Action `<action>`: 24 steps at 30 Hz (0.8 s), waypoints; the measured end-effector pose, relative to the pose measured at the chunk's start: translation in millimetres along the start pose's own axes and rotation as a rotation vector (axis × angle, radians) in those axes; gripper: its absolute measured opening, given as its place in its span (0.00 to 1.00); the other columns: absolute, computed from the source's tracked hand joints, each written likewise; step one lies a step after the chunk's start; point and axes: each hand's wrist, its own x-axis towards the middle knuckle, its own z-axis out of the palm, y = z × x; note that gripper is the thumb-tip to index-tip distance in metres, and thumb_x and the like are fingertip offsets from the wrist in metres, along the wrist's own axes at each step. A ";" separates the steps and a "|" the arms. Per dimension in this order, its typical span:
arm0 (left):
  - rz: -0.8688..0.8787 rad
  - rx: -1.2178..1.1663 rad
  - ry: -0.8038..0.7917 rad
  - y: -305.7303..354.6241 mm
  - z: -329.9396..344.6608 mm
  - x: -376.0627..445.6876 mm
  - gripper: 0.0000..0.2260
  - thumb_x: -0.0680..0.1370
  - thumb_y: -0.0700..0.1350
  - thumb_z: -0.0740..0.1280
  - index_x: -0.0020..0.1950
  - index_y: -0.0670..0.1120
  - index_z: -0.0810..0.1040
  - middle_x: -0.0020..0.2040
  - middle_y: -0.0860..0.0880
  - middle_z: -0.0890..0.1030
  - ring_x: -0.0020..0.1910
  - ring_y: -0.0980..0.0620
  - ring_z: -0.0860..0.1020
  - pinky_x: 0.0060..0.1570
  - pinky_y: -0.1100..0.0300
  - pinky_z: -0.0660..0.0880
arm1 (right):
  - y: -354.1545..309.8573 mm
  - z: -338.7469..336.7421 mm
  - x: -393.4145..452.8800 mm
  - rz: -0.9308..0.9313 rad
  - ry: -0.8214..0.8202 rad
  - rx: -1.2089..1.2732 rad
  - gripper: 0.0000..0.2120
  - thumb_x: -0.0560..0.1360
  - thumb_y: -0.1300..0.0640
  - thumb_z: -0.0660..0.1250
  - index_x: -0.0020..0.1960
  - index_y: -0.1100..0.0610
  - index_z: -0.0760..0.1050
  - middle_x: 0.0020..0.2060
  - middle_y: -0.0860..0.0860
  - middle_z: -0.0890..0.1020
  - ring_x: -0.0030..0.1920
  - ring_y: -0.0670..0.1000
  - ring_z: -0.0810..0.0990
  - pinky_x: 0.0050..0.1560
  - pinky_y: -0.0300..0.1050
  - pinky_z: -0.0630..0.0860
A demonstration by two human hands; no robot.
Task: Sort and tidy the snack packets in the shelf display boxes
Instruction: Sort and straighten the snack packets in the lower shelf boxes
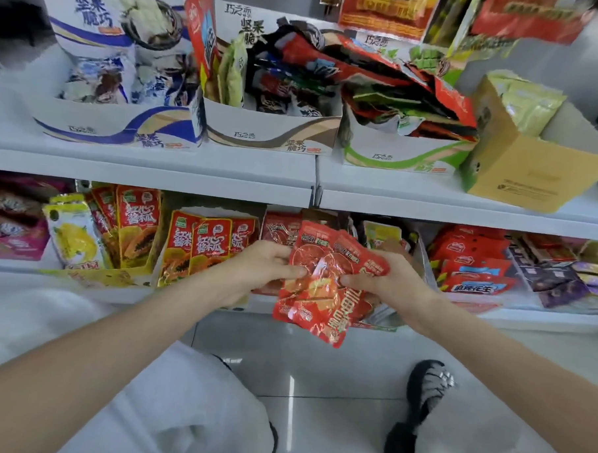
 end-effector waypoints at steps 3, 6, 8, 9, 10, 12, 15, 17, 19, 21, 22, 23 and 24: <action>-0.026 -0.008 0.095 -3.1 -12.2 2.2 0.07 0.74 0.43 0.68 0.52 0.46 0.79 0.48 0.48 0.84 0.47 0.52 0.82 0.47 0.58 0.78 | -1.1 -7.9 8.6 -0.005 0.069 -0.211 0.10 0.68 0.61 0.73 0.47 0.58 0.77 0.43 0.53 0.84 0.43 0.51 0.83 0.47 0.47 0.79; -0.032 0.014 0.144 -7.6 -20.8 1.5 0.07 0.74 0.44 0.68 0.51 0.47 0.77 0.48 0.49 0.83 0.47 0.53 0.81 0.47 0.59 0.77 | -6.4 -17.9 13.5 -0.035 0.032 -0.245 0.06 0.70 0.61 0.72 0.46 0.58 0.78 0.42 0.52 0.84 0.42 0.50 0.83 0.49 0.47 0.78; -0.014 0.006 0.164 -9.9 -24.7 0.6 0.07 0.74 0.44 0.68 0.51 0.47 0.76 0.49 0.49 0.82 0.46 0.53 0.81 0.44 0.60 0.76 | -13.9 -19.7 14.8 -0.077 -0.065 -0.238 0.04 0.72 0.60 0.69 0.46 0.57 0.80 0.44 0.52 0.84 0.44 0.50 0.83 0.52 0.48 0.79; 0.003 0.032 0.169 -10.9 -25.6 -0.3 0.06 0.74 0.44 0.69 0.50 0.47 0.76 0.49 0.49 0.82 0.46 0.53 0.80 0.44 0.60 0.77 | -18.0 -19.3 15.7 -0.125 -0.108 -0.262 0.04 0.73 0.61 0.68 0.47 0.57 0.80 0.47 0.52 0.84 0.47 0.51 0.82 0.55 0.48 0.78; 0.037 0.099 0.171 -12.0 -26.7 -0.5 0.05 0.74 0.44 0.69 0.48 0.47 0.76 0.48 0.49 0.82 0.46 0.52 0.80 0.44 0.59 0.77 | -21.2 -18.9 17.3 -0.200 -0.143 -0.339 0.05 0.74 0.60 0.67 0.49 0.57 0.79 0.51 0.52 0.81 0.52 0.52 0.80 0.58 0.48 0.76; 0.124 0.322 0.138 -11.4 -28.4 -1.0 0.05 0.72 0.45 0.71 0.41 0.50 0.75 0.45 0.51 0.80 0.47 0.52 0.79 0.47 0.55 0.78 | -26.1 -14.9 21.7 -0.369 -0.199 -0.629 0.06 0.75 0.59 0.66 0.52 0.55 0.77 0.60 0.51 0.71 0.61 0.52 0.71 0.63 0.48 0.71; 0.167 0.399 0.039 -6.8 -24.1 -3.2 0.07 0.72 0.44 0.70 0.39 0.50 0.73 0.43 0.52 0.78 0.45 0.53 0.78 0.49 0.54 0.78 | -28.7 -1.0 27.1 -0.516 -0.239 -0.826 0.13 0.76 0.58 0.65 0.60 0.57 0.73 0.59 0.48 0.70 0.58 0.46 0.70 0.56 0.36 0.70; 0.128 0.280 0.040 -2.7 -19.2 -4.9 0.06 0.74 0.44 0.68 0.40 0.49 0.73 0.46 0.49 0.79 0.46 0.50 0.80 0.46 0.56 0.79 | -28.6 6.1 28.2 -0.541 -0.181 -0.763 0.10 0.75 0.59 0.66 0.56 0.53 0.74 0.50 0.46 0.77 0.51 0.46 0.77 0.47 0.32 0.72; 0.020 0.072 0.015 0.0 -19.2 -7.7 0.02 0.76 0.45 0.66 0.44 0.49 0.74 0.50 0.47 0.81 0.49 0.48 0.81 0.48 0.53 0.78 | -27.1 5.5 31.2 -0.520 -0.128 -0.634 0.12 0.72 0.60 0.69 0.47 0.46 0.70 0.46 0.48 0.81 0.49 0.49 0.80 0.50 0.42 0.77; -0.095 -0.158 -0.111 0.7 -26.0 -10.3 0.08 0.76 0.44 0.66 0.54 0.50 0.75 0.55 0.46 0.80 0.55 0.47 0.79 0.54 0.49 0.76 | -24.8 -1.1 32.4 -0.509 -0.052 -0.571 0.15 0.71 0.61 0.70 0.45 0.45 0.67 0.43 0.48 0.80 0.47 0.49 0.80 0.52 0.50 0.77; -0.121 -0.237 -0.171 0.3 -29.9 -11.6 0.13 0.75 0.42 0.66 0.59 0.52 0.73 0.57 0.46 0.79 0.57 0.48 0.78 0.55 0.49 0.76 | -22.9 -4.6 32.2 -0.495 -0.012 -0.553 0.13 0.71 0.61 0.70 0.45 0.47 0.68 0.42 0.48 0.80 0.46 0.48 0.80 0.52 0.51 0.78; -0.120 -0.260 -0.201 -0.1 -31.7 -13.5 0.18 0.75 0.40 0.67 0.62 0.52 0.71 0.59 0.46 0.78 0.58 0.49 0.77 0.55 0.50 0.77 | -20.8 -7.0 30.8 -0.465 0.023 -0.523 0.11 0.72 0.62 0.70 0.47 0.51 0.69 0.42 0.48 0.80 0.45 0.49 0.80 0.52 0.52 0.78; -0.107 -0.261 -0.191 -0.4 -31.8 -14.6 0.21 0.74 0.37 0.67 0.64 0.52 0.70 0.58 0.47 0.78 0.57 0.50 0.78 0.53 0.52 0.78 | -16.8 -9.8 30.9 -0.426 0.051 -0.483 0.10 0.72 0.62 0.69 0.49 0.55 0.70 0.43 0.50 0.81 0.46 0.50 0.80 0.52 0.53 0.78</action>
